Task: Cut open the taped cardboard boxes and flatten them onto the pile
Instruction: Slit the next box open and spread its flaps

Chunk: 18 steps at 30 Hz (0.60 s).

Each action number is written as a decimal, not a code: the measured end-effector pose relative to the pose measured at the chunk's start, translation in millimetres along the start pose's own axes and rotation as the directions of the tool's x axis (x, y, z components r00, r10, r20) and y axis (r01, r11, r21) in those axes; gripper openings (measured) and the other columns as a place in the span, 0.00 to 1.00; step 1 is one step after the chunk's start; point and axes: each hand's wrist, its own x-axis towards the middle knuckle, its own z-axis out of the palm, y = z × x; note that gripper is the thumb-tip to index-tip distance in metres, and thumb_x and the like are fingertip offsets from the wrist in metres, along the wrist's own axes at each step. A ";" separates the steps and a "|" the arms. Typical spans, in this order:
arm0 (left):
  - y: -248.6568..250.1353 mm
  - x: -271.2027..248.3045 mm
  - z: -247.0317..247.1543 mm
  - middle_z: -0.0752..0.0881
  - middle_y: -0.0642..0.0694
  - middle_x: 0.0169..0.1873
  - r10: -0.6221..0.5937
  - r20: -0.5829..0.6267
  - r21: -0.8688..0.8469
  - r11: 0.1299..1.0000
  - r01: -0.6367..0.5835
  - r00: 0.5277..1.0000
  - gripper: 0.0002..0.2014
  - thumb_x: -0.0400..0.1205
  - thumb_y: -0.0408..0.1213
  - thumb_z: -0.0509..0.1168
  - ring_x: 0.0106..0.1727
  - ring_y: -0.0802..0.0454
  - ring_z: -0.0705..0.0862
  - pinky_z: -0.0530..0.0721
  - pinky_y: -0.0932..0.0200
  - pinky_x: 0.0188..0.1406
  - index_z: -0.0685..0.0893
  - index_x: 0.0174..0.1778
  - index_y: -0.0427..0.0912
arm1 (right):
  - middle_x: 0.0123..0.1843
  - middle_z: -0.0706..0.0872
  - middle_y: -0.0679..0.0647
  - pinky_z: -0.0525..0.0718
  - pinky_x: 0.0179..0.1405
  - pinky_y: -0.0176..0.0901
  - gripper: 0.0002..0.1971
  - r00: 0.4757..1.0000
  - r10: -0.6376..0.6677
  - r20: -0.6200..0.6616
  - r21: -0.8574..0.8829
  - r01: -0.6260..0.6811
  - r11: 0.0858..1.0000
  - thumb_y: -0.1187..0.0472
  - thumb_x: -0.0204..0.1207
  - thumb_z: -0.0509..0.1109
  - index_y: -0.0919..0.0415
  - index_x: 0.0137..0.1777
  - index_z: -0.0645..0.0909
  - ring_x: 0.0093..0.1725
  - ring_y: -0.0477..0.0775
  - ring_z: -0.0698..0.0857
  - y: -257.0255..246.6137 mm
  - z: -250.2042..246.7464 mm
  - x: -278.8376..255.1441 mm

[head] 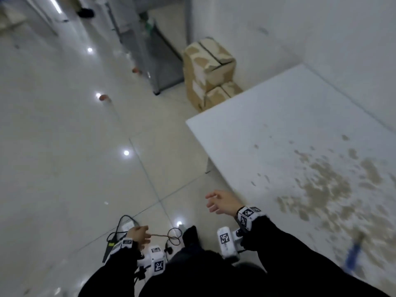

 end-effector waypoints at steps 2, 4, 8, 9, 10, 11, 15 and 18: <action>25.0 20.4 -20.4 0.79 0.38 0.30 -0.021 0.014 -0.023 1.000 0.021 1.000 0.07 0.85 0.32 0.59 0.28 0.46 0.76 0.65 0.60 0.29 0.77 0.45 0.33 | 0.36 0.79 0.56 0.72 0.23 0.31 0.07 0.997 0.081 0.018 0.073 -0.082 0.994 0.65 0.84 0.55 0.60 0.52 0.74 0.27 0.47 0.78 -21.8 7.2 31.3; 51.8 38.4 -32.0 0.79 0.39 0.30 -0.038 0.054 -0.011 0.999 0.039 0.998 0.06 0.86 0.33 0.59 0.28 0.46 0.76 0.66 0.61 0.28 0.77 0.48 0.34 | 0.37 0.80 0.55 0.75 0.27 0.33 0.06 0.990 0.143 -0.021 0.040 -0.142 0.989 0.63 0.84 0.56 0.60 0.53 0.75 0.30 0.48 0.80 -34.7 14.5 59.3; 122.0 67.2 -37.7 0.83 0.42 0.32 0.046 0.125 0.094 0.994 -0.058 0.991 0.08 0.86 0.37 0.59 0.30 0.48 0.81 0.70 0.62 0.29 0.79 0.53 0.36 | 0.34 0.81 0.53 0.74 0.28 0.38 0.08 0.960 0.277 -0.046 -0.029 -0.278 0.960 0.61 0.84 0.57 0.57 0.44 0.76 0.30 0.49 0.79 -57.2 28.1 115.8; 144.4 74.1 -38.1 0.84 0.43 0.32 0.072 0.139 0.116 0.989 -0.088 0.988 0.08 0.86 0.37 0.59 0.30 0.49 0.82 0.70 0.62 0.29 0.78 0.53 0.37 | 0.34 0.81 0.53 0.73 0.27 0.37 0.09 0.952 0.304 -0.041 -0.044 -0.306 0.951 0.61 0.84 0.58 0.56 0.42 0.75 0.29 0.48 0.79 -65.6 30.8 131.6; 166.4 83.1 -38.9 0.84 0.44 0.32 0.098 0.150 0.130 0.984 -0.118 0.984 0.07 0.86 0.37 0.59 0.29 0.50 0.82 0.69 0.62 0.29 0.78 0.52 0.37 | 0.34 0.81 0.53 0.73 0.26 0.37 0.10 0.945 0.324 -0.038 -0.049 -0.326 0.944 0.60 0.84 0.58 0.56 0.40 0.75 0.29 0.48 0.79 -77.6 32.7 147.3; 188.9 91.5 -40.7 0.83 0.44 0.32 0.121 0.158 0.145 0.979 -0.145 0.980 0.07 0.86 0.37 0.59 0.28 0.51 0.82 0.70 0.62 0.28 0.78 0.52 0.38 | 0.34 0.81 0.53 0.73 0.26 0.36 0.11 0.941 0.336 -0.033 -0.047 -0.337 0.940 0.61 0.84 0.58 0.57 0.39 0.75 0.29 0.49 0.79 -91.5 34.1 163.6; 271.3 126.0 -67.9 0.83 0.45 0.30 0.171 0.142 0.196 0.961 -0.197 0.975 0.06 0.86 0.36 0.60 0.15 0.64 0.79 0.71 0.69 0.17 0.78 0.52 0.37 | 0.33 0.80 0.55 0.75 0.27 0.38 0.12 0.944 0.330 -0.028 0.026 -0.329 0.944 0.63 0.84 0.58 0.59 0.37 0.73 0.29 0.50 0.79 -173.4 32.2 234.5; 322.0 149.9 -107.1 0.82 0.45 0.30 0.135 0.123 0.296 0.941 -0.166 0.983 0.06 0.86 0.35 0.59 0.14 0.64 0.78 0.70 0.72 0.14 0.77 0.51 0.37 | 0.33 0.80 0.55 0.74 0.29 0.38 0.08 0.965 0.256 -0.048 0.053 -0.254 0.966 0.62 0.83 0.59 0.60 0.42 0.75 0.29 0.51 0.79 -248.7 26.2 280.4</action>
